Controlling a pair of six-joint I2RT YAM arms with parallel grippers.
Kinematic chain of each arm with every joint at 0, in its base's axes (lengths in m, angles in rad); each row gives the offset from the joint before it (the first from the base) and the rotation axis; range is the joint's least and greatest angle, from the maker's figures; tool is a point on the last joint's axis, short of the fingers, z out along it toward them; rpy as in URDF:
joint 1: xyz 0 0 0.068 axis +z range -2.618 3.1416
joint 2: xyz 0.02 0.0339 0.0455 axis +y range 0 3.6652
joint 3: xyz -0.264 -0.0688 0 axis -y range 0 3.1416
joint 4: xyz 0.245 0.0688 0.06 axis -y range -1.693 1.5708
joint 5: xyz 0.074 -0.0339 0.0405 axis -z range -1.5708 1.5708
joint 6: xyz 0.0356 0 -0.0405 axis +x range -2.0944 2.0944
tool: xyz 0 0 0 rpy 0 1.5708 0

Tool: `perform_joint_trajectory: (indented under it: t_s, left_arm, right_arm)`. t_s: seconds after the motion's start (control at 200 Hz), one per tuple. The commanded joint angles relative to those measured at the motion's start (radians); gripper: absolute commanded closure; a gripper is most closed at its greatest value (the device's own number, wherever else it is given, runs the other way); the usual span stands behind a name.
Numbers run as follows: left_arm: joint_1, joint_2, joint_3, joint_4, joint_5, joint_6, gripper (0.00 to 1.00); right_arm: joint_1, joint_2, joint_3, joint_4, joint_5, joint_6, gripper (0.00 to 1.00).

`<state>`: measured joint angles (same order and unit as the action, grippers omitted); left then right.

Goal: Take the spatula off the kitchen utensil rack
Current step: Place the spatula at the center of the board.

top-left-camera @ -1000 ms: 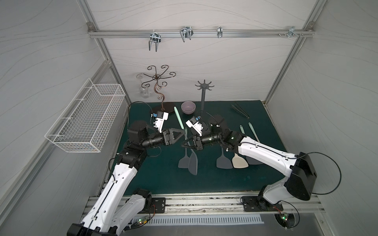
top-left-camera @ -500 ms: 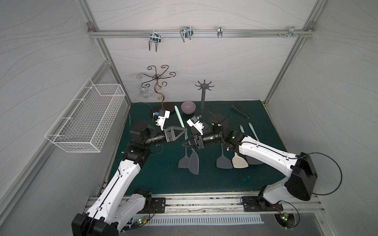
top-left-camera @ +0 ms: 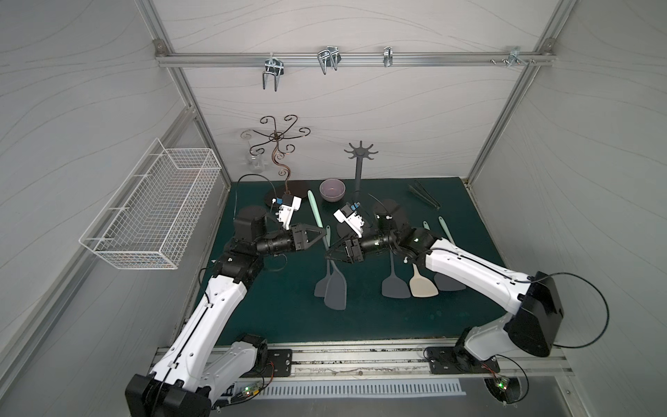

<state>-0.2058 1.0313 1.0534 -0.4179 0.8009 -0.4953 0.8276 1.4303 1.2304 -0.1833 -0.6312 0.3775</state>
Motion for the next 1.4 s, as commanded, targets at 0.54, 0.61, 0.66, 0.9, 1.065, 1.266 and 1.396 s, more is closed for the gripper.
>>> perform_joint_trajectory:
  t_s: [0.54,0.61,0.66,0.9,1.065,1.266,1.396]
  left_arm:
    - [0.008,0.819,0.482,-0.647,-0.54,0.405,1.0]
    - [0.008,0.877,0.522,-0.664,-0.569,0.401,1.0]
    - [0.007,0.906,0.539,-0.658,-0.578,0.392,1.0]
    - [0.009,1.019,0.601,-0.605,-0.579,0.354,1.0]
    - [0.009,1.088,0.633,-0.594,-0.557,0.346,1.0]
    - [0.009,1.128,0.625,-0.585,-0.562,0.354,1.0]
    - [0.009,1.135,0.617,-0.588,-0.559,0.357,0.97]
  right_arm:
    - [-0.272,-0.487,-0.338,-0.319,0.79,-0.167,0.1]
    - [-0.282,-0.484,-0.345,-0.32,0.805,-0.172,0.1]
    - [-0.287,-0.482,-0.351,-0.319,0.824,-0.17,0.1]
    - [-0.327,-0.477,-0.379,-0.289,0.844,-0.133,0.09]
    - [-0.346,-0.481,-0.385,-0.285,0.846,-0.13,0.09]
    - [-0.356,-0.483,-0.397,-0.274,0.843,-0.123,0.09]
    - [-0.361,-0.484,-0.396,-0.279,0.878,-0.11,0.08]
